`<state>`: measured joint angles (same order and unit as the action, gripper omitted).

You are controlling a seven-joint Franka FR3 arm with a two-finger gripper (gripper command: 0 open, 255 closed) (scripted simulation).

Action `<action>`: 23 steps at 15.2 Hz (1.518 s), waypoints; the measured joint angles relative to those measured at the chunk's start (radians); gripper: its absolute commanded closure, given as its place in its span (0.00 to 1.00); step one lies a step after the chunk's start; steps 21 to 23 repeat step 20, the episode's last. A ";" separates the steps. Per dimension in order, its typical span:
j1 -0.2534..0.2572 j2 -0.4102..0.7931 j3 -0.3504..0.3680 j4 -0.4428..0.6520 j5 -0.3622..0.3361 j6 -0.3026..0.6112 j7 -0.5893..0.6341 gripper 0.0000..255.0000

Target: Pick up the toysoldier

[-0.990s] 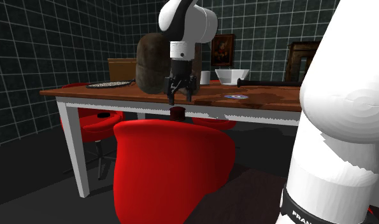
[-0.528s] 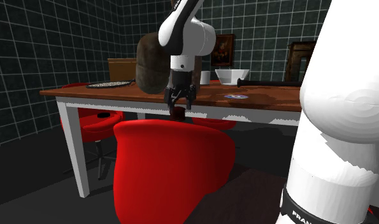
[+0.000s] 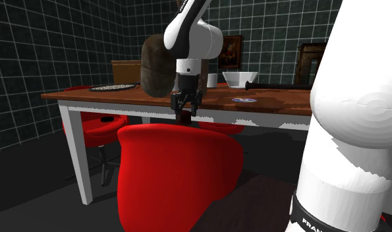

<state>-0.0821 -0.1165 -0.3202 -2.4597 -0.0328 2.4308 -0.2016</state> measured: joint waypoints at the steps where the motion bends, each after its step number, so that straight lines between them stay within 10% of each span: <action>1: 0.000 0.000 0.000 0.000 0.000 0.000 0.000 1.00; 23: -0.007 -0.117 0.016 0.096 -0.037 -0.211 0.029 1.00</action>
